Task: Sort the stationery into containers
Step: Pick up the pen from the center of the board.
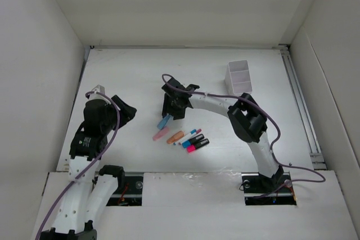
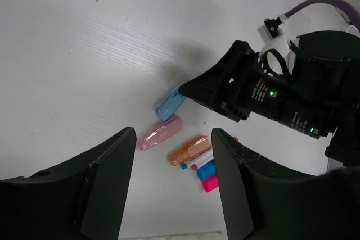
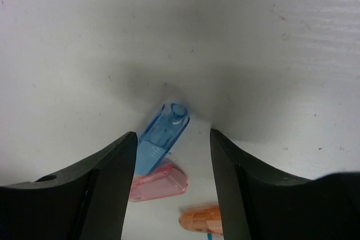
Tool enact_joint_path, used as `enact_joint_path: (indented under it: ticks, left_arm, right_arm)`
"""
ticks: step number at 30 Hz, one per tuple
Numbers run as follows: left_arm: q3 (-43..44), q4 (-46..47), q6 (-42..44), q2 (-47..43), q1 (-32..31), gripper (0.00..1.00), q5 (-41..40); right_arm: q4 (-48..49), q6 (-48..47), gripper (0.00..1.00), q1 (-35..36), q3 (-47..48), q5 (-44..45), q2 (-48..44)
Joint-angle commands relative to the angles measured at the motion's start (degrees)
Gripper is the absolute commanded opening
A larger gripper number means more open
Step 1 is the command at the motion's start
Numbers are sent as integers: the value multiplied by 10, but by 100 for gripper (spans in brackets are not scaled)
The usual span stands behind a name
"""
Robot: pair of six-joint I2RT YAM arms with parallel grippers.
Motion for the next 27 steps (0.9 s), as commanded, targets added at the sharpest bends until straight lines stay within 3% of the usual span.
enact_joint_path:
  ticks: [1,4,9,16,27]
  left_arm:
    - [2,10,1,-7,-2,53,7]
    - [7,10,1,-7,-2,53,7]
    - [7,10,6,-7,-2,53,7]
    - [7,10,7,-7,-2,53,2]
    - [1,15,7,-18,-2,53,-3]
  right_arm:
    - [-7,9,61,-3,31,-2,9]
    - [5,15,58,-3,31,-7,15]
    - [-42,9,55,-3,109,3,67]
    - [-49,4,52,-3,114,9,74]
    - [-96,-1,37,3,168,28,115]
